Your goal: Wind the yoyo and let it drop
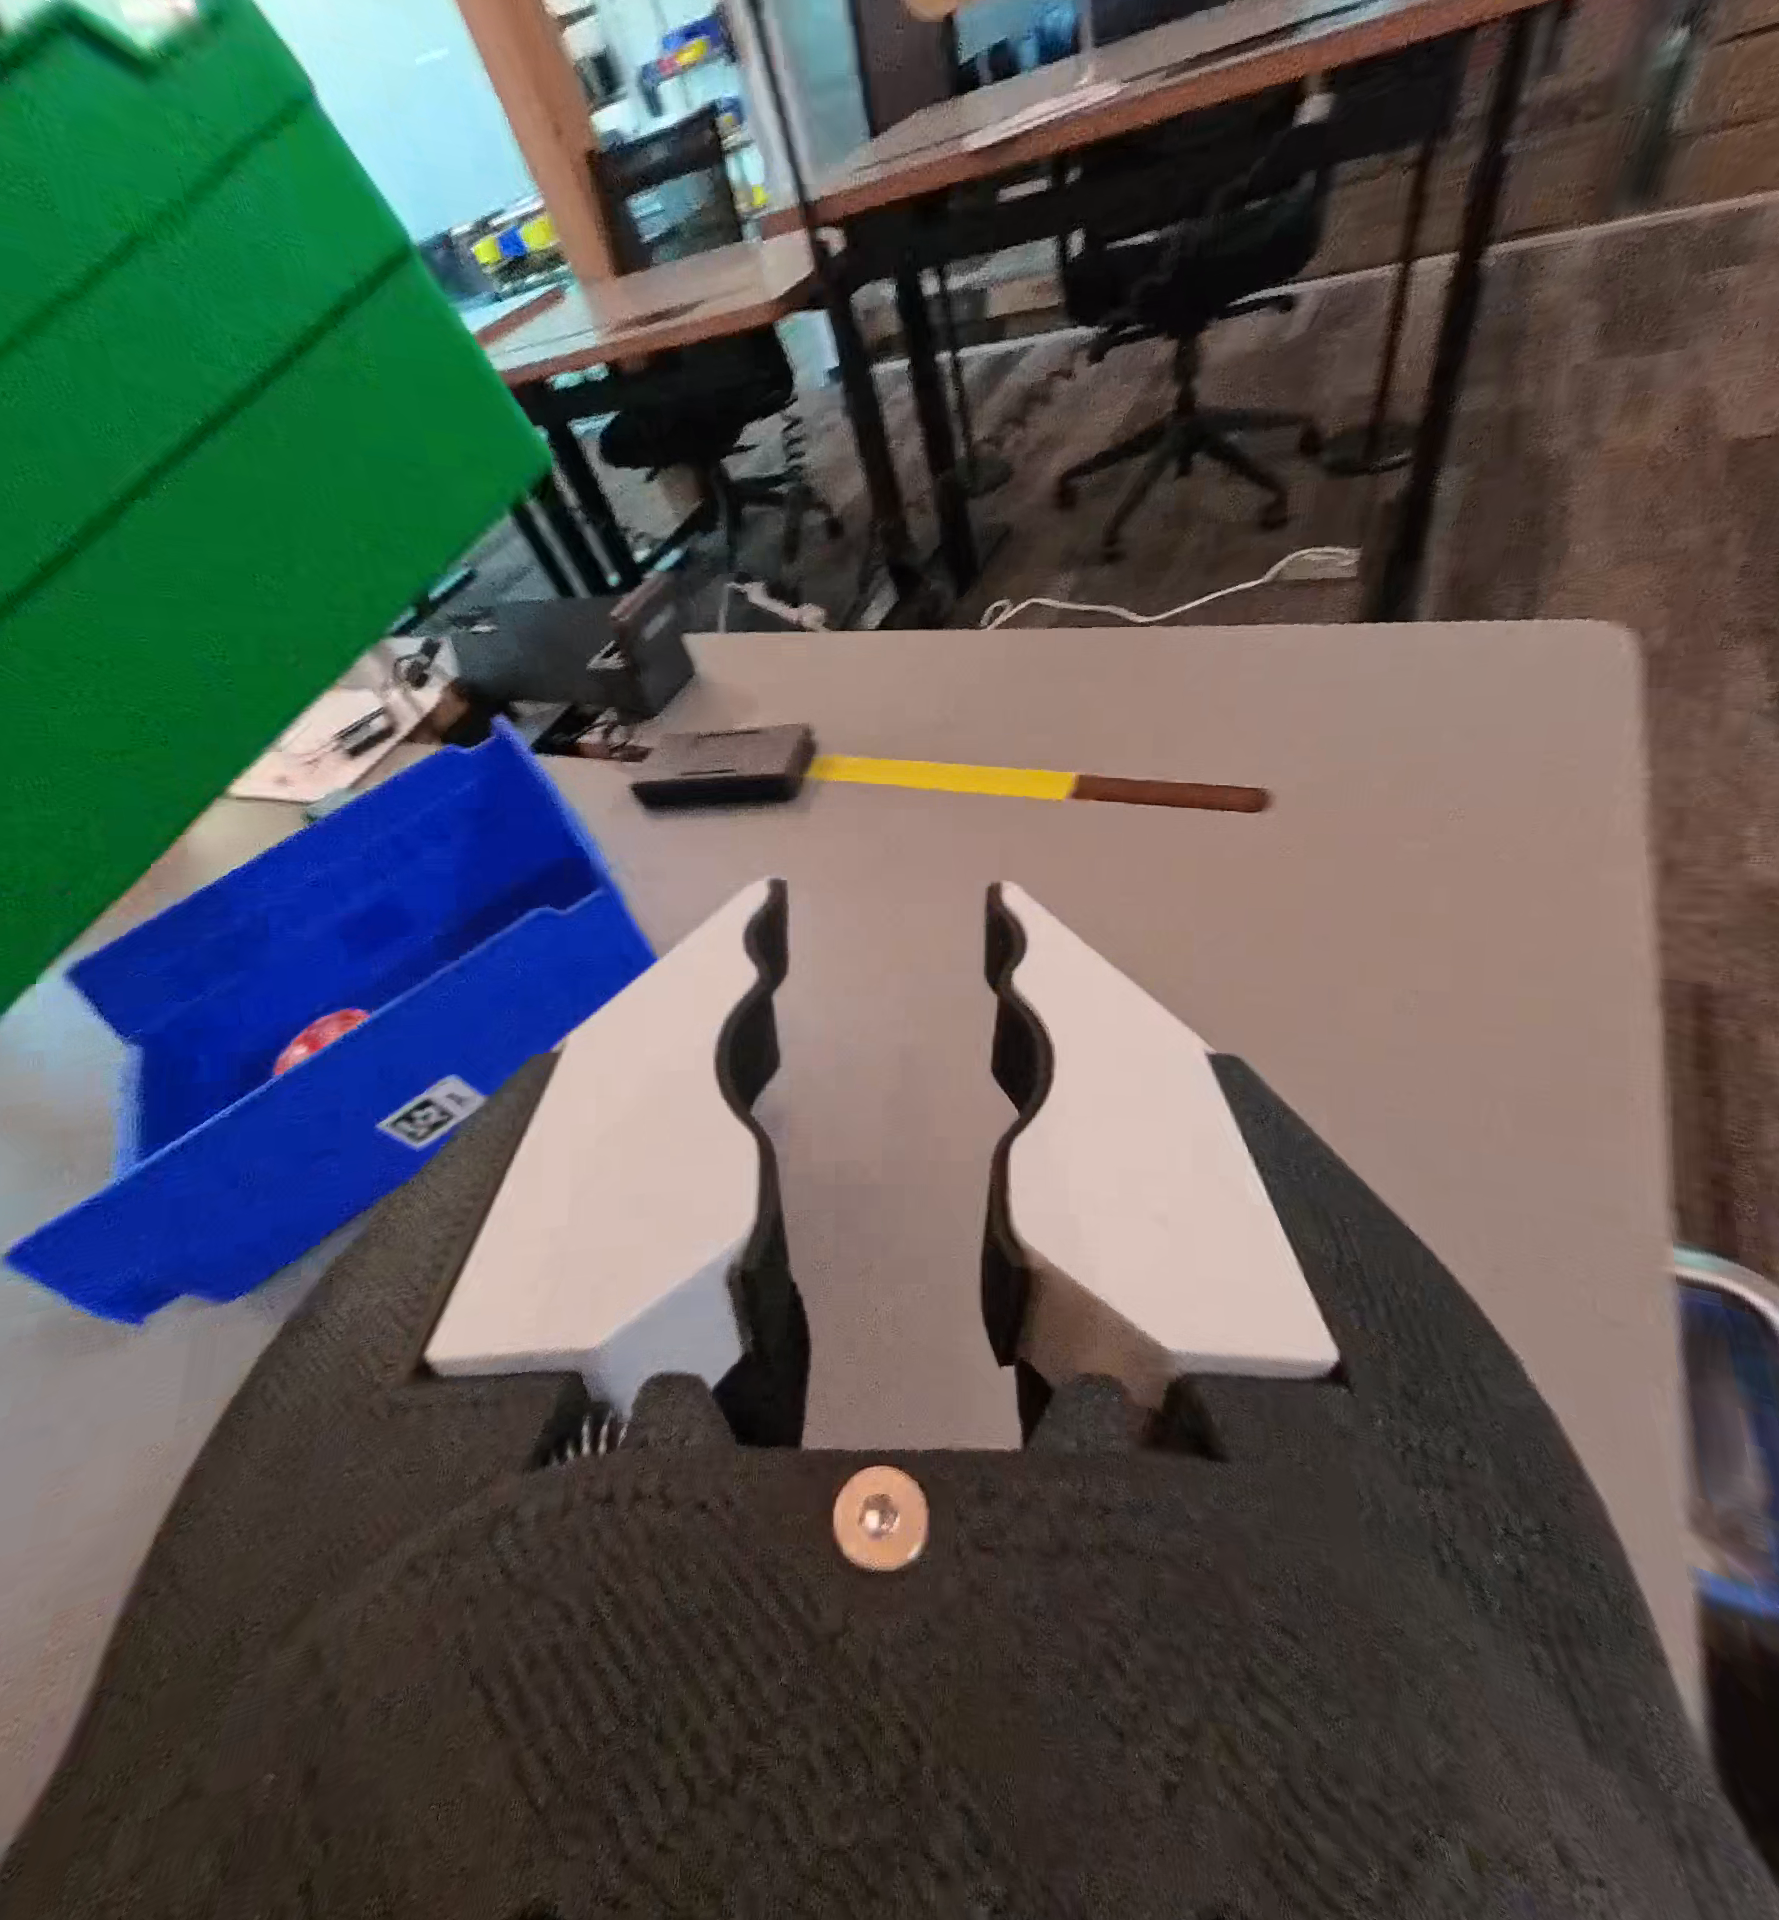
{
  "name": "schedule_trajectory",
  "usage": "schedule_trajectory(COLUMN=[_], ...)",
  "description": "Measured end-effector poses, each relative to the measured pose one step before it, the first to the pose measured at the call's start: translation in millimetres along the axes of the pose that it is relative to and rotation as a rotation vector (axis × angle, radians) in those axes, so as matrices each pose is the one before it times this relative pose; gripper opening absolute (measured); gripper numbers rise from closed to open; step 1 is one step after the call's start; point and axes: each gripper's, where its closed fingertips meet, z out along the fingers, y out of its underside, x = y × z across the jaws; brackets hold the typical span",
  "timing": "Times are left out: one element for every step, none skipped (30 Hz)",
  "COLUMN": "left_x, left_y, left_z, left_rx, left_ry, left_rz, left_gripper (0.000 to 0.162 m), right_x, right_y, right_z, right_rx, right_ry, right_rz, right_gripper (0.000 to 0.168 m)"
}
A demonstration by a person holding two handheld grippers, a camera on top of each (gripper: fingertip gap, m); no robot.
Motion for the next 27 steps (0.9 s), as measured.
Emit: schedule_trajectory(left_x=[22.53, 21.4, 20.07, 18.63, 16.08, 13.35, 13.56, 11.22, 9.88, 9.64, 9.64, 0.66, -0.39, 2.31, 2.03, 1.12, -5.29, -4.35, -2.24, -7.82, -13.37, -19.65, -28.02, -36.25, -44.42, -51.41, -57.79], left_y=[-1.42, 1.04, 2.16, 3.66, 4.77, 7.68, 10.83, 12.58, 13.45, 13.97, 12.85, 8.5, 6.79, 5.79, 1.79, 2.91, -0.13, -3.98, -3.73, -6.17, -6.63, -8.0, -7.28, -4.79, -0.85, 2.33, 4.59], left_z=[13.62, 14.45, 15.19, 15.3, 15.53, 16.81, 17.97, 19.05, 17.65, 16.38, 14.66, 9.81, 7.26, 6.49, 4.45, -1.67, -2.76, -7.51, -14.31, -17.96, -22.06, -23.76, -24.18, -22.07, -17.92, -12.17, -5.47], left_rx=[0.0021, -0.0057, -0.013, -0.0173, -0.0191, -0.0264, -0.0316, -0.0352, -0.0379, -0.0479, -0.032, -0.0125, -0.0112, -0.0109, -0.0023, -0.0137, -0.0117, 0.0251, 0.0562, 0.0662, 0.0783, 0.0846, 0.0744, 0.05, 0.0171, -0.0088, -0.0269], left_ry=[0.0541, 0.053, 0.0558, 0.0537, 0.0454, 0.0413, 0.0468, 0.0412, 0.0288, 0.0314, 0.0252, -0.0304, -0.0264, 0.0138, 0.0314, 0.0375, -0.0033, -0.0021, 0.0173, -0.0193, -0.038, -0.0573, -0.0849, -0.1059, -0.1264, -0.1469, -0.1792], left_rz=[0.0333, 0.0353, 0.0284, 0.0246, 0.0327, 0.0434, 0.0316, 0.0236, 0.0226, 0.0066, -0.0067, 0.0376, 0.0365, -0.0014, -0.034, -0.0365, -0.0482, -0.0351, -0.0199, -0.0389, -0.0542, -0.0537, -0.0497, -0.0485, -0.0545, -0.0509, -0.0108], left_gripper=[0.004, 0.004, 0.005, 0.006, 0.006, 0.007, 0.007, 0.007, 0.007, 0.008, 0.004, 0.004, 0.004, 0.004, 0.004, 0.008, 0.034, 0.074, 0.092, 0.096, 0.096, 0.095, 0.094, 0.092, 0.09, 0.091, 0.097], right_x=[20.89, 19.97, 17.61, 15.7, 13.23, 10.55, 7.46, 4.95, 4.84, 5.28, 4.31, 2.41, 1.6, 1.14, 0.52, 1.05, 2.06, 3.1, 3.33, 3.15, 3.21, 4.26, 4.52, 3.4, 3.01, 2.42, 0.66], right_y=[-4.38, -4.78, -5.41, -4.87, -3.33, -0.84, 2.04, 4.1, 5.12, 4.26, 3.37, 3.06, 3.46, 3.8, 3.69, 3.58, 3.03, 2.37, 1.21, 0.51, 0.39, 1.63, 3.38, 4.2, 5.79, 7.07, 7.21], right_z=[-13.54, -13.01, -12.47, -11.85, -10.79, -9.42, -8.06, -5.87, -6.5, -6.88, -7.15, -6.44, -6.5, -6.36, -5.74, -5.01, -5.01, -5.15, -5.04, -6.29, -5.32, -7.59, -7.45, -5.78, -5.11, -3.92, -2.96], right_rx=[0.0217, 0.0216, 0.023, 0.022, 0.0157, 0.0058, -0.0086, -0.0212, -0.0208, -0.0129, -0.0065, -0.005, -0.0072, -0.0091, -0.0094, -0.0106, -0.0099, -0.0073, 0.0, 0.0077, 0.0094, 0.0073, 0.0044, -0.0008, -0.0071, -0.0123, -0.0139], right_ry=[0.0528, 0.0534, 0.0508, 0.042, 0.0332, 0.0219, 0.0095, 0.003, 0.0089, 0.0178, 0.0175, 0.0112, 0.0064, 0.0045, 0.0019, 0.0034, 0.007, 0.0088, 0.0065, 0.0018, 0.0035, 0.0082, 0.0086, 0.0085, 0.0115, 0.0122, 0.0118], right_rz=[0.0052, 0.0018, -0.0014, -0.0048, -0.0053, -0.003, -0.0007, 0.0015, 0.004, 0.0059, 0.0064, 0.0048, 0.0009, -0.0039, -0.0091, -0.0128, -0.0144, -0.012, -0.0054, 0.0054, 0.0195, 0.0304, 0.034, 0.0308, 0.0234, 0.0139, 0.0061], right_gripper=[0.037, 0.037, 0.037, 0.037, 0.037, 0.036, 0.036, 0.036, 0.036, 0.036, 0.036, 0.036, 0.036, 0.036, 0.035, 0.036, 0.038, 0.04, 0.042, 0.044, 0.046, 0.047, 0.047, 0.048, 0.048, 0.048, 0.049])
